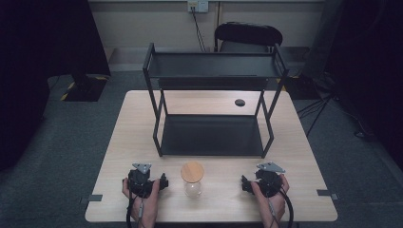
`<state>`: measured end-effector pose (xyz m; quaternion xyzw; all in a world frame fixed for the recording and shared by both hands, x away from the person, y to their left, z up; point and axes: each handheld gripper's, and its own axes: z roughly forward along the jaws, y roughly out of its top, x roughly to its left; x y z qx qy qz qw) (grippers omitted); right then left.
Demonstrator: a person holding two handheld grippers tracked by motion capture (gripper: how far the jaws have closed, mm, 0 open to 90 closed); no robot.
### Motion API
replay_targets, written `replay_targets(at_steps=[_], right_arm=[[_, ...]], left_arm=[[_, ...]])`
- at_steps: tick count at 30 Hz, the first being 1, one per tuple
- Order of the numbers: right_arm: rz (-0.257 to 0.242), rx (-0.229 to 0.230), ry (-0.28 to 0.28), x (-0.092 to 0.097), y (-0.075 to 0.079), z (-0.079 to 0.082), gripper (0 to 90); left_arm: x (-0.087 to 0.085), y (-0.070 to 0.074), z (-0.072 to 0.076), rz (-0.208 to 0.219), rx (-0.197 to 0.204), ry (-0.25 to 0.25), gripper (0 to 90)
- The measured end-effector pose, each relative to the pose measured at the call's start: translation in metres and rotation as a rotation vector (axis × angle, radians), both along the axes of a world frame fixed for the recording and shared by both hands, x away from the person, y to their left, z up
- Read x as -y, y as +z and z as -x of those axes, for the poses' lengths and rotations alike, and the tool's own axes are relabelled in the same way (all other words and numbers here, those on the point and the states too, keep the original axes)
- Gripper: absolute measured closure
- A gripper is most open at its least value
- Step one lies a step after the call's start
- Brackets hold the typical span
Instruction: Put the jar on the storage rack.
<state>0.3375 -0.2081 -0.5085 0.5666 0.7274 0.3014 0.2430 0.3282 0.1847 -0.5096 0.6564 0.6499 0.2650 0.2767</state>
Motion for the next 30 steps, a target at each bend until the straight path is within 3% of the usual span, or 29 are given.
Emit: replay_targets(at_steps=[16, 21, 30], right_arm=[[-0.001, 0.000, 0.001, 0.0001, 0.0000, 0.0000, 1.7], [-0.001, 0.000, 0.001, 0.0000, 0.0000, -0.0001, 1.7], [0.000, 0.000, 0.001, 0.0000, 0.0000, -0.0001, 1.7]], left_arm=[[-0.0010, 0.0003, 0.0005, 0.003, -0.002, -0.011, 0.4], [-0.0050, 0.0007, 0.0020, 0.028, 0.012, -0.022, 0.9], [-0.0057, 0.0014, 0.0039, 0.034, 0.019, -0.022, 1.9]])
